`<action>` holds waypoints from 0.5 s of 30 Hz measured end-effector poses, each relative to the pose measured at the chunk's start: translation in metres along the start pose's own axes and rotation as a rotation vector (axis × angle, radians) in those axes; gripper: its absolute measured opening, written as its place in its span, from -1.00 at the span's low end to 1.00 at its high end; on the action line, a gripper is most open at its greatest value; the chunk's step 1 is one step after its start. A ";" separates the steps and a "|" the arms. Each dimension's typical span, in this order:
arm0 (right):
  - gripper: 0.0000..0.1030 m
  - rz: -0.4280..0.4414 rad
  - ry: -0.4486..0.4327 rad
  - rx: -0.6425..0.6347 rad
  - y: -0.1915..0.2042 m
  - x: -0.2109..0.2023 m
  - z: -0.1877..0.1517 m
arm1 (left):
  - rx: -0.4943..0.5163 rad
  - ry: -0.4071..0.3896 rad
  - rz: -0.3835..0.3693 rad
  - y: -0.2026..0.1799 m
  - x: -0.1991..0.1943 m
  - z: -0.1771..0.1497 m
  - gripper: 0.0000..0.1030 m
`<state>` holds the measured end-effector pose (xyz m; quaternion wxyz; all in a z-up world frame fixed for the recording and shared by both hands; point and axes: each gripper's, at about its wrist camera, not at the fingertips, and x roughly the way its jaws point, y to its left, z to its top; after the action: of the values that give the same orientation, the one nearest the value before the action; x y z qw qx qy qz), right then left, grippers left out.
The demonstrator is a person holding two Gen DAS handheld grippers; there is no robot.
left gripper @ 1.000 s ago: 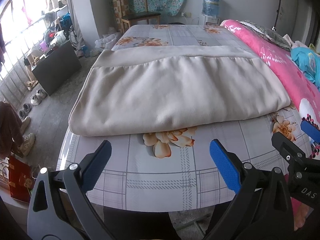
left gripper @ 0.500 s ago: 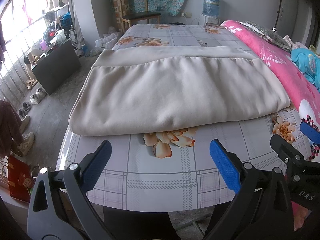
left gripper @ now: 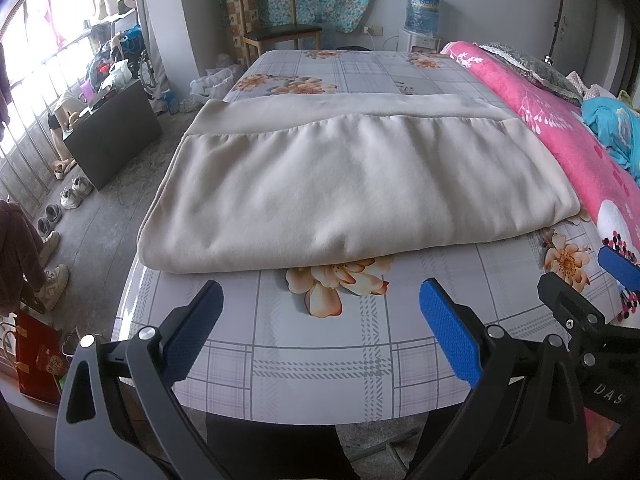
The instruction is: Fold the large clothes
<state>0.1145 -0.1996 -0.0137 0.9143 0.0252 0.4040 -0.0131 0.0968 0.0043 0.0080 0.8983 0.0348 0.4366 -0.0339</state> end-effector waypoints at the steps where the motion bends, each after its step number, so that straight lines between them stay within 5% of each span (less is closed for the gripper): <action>1: 0.88 0.000 0.000 0.000 0.000 0.000 0.000 | 0.000 0.000 -0.001 0.000 0.000 0.000 0.84; 15: 0.88 0.002 0.004 -0.003 0.000 0.002 -0.001 | -0.002 0.002 -0.002 0.000 0.000 0.000 0.84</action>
<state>0.1150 -0.1998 -0.0152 0.9136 0.0241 0.4058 -0.0114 0.0966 0.0041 0.0075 0.8979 0.0337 0.4377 -0.0341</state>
